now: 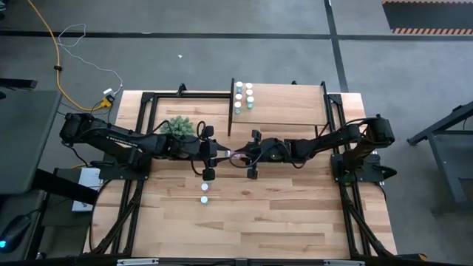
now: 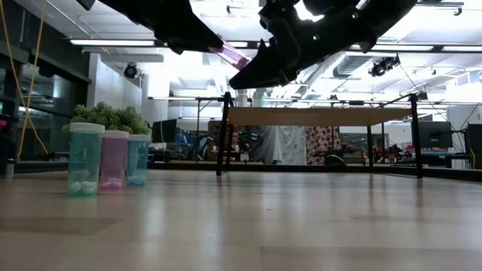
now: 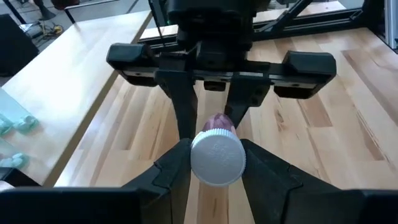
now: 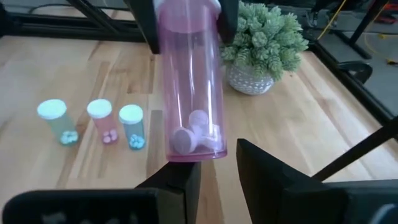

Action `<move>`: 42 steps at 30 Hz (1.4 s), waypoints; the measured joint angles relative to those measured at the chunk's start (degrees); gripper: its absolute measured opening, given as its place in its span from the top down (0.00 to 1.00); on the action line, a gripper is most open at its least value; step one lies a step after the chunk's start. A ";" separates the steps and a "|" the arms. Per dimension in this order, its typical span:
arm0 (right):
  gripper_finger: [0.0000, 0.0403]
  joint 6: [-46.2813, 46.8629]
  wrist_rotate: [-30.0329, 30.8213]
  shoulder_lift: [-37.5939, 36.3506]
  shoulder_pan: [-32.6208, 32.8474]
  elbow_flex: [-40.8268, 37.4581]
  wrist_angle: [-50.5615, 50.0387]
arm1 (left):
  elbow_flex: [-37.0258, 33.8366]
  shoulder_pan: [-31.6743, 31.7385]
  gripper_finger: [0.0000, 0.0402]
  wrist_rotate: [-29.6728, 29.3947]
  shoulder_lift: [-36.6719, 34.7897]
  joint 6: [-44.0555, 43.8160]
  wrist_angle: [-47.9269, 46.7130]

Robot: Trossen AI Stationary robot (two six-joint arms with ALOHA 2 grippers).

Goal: Pick and place medicine bottles onto shelf by color
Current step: Put the transparent pink medicine bottle on the shelf

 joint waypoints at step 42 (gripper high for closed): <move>0.33 1.13 -1.01 0.13 0.76 0.22 0.69 | -0.02 0.04 0.71 -0.15 2.71 -1.94 -0.69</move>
